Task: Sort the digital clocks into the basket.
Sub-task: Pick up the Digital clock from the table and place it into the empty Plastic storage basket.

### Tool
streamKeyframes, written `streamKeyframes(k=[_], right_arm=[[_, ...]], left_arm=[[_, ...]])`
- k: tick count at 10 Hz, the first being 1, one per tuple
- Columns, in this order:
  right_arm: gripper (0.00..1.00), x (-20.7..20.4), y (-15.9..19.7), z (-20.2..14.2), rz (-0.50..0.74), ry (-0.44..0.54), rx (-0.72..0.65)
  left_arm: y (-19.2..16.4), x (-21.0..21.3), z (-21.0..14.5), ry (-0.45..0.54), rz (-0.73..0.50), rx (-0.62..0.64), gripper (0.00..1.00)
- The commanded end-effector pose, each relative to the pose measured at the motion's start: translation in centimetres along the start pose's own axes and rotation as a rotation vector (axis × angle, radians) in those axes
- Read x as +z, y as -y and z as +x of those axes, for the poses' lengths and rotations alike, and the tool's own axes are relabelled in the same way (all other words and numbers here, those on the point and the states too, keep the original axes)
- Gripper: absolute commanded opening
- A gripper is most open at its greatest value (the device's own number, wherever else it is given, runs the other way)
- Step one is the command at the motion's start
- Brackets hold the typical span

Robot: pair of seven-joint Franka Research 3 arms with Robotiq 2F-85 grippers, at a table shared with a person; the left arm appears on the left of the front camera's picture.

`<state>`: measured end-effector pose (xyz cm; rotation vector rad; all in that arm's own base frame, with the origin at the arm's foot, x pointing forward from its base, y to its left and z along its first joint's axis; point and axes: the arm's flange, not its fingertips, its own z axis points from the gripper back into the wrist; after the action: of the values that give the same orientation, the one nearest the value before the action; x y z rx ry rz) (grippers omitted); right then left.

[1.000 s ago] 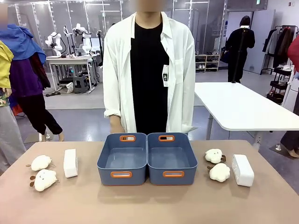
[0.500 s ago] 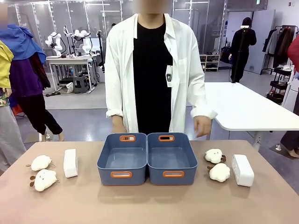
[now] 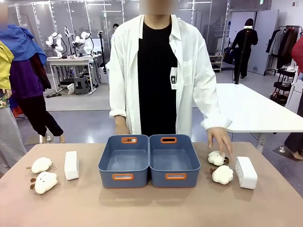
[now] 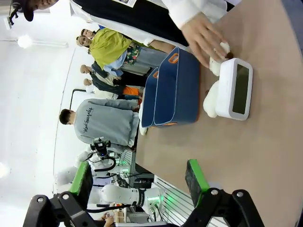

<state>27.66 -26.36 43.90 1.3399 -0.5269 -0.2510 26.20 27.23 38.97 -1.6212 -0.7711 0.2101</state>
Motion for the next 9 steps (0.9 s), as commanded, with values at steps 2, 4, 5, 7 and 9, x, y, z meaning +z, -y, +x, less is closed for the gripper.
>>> streamKeyframes(k=[2,4,5,7,9], right_arm=[[1.0,0.11,-0.3,0.03,0.011,0.002,0.015],[1.0,0.11,-0.3,0.03,0.011,0.002,0.015],[1.0,0.11,-0.3,0.03,0.011,0.002,0.015],[1.0,0.11,-0.3,0.03,0.011,0.002,0.015],[1.0,0.11,-0.3,0.03,0.011,0.002,0.015]], left_arm=[[0.07,0.41,-0.29,-0.011,-0.012,-0.012,1.0],[0.07,0.41,-0.29,-0.011,-0.012,-0.012,1.0],[0.07,0.41,-0.29,-0.011,-0.012,-0.012,1.0],[0.07,0.41,-0.29,-0.011,-0.012,-0.012,1.0],[0.07,0.41,-0.29,-0.011,-0.012,-0.012,1.0]])
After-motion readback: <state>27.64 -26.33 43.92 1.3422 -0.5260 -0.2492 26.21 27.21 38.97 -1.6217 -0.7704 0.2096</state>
